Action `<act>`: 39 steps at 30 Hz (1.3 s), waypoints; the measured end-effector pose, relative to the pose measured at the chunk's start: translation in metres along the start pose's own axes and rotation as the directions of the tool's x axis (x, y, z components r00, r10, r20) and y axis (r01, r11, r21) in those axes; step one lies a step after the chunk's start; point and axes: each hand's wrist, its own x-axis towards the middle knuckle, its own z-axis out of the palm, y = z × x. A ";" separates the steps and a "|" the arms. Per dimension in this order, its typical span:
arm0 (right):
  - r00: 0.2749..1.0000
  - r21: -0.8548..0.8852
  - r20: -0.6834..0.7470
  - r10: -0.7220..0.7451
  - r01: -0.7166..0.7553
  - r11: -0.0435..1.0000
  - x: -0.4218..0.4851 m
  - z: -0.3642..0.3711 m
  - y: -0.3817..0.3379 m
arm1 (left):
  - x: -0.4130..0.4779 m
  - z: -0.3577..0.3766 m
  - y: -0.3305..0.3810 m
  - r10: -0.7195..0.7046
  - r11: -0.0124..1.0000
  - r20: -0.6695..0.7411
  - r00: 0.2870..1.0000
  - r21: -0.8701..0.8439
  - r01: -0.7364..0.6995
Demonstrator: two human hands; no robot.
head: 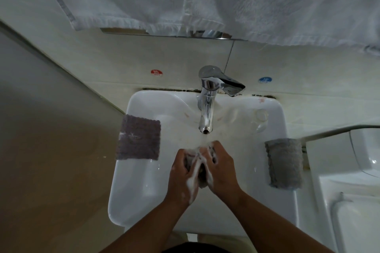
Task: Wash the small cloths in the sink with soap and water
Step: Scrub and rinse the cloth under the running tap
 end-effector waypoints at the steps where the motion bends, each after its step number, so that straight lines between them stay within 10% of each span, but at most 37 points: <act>1: 1.000 -0.009 -0.001 0.014 -0.014 1.000 0.002 0.002 0.002 | 0.003 0.000 -0.004 -0.011 1.000 -0.012 1.000 0.011 0.011; 19: 0.994 -0.222 -0.045 -0.095 0.082 0.971 0.024 0.006 0.001 | 0.030 0.014 -0.004 -0.070 0.997 -0.009 0.998 -0.017 0.069; 39: 0.988 0.000 -0.140 -0.072 0.072 0.997 0.033 0.020 -0.014 | 0.058 0.011 0.017 -0.070 0.994 -0.177 0.982 0.068 0.083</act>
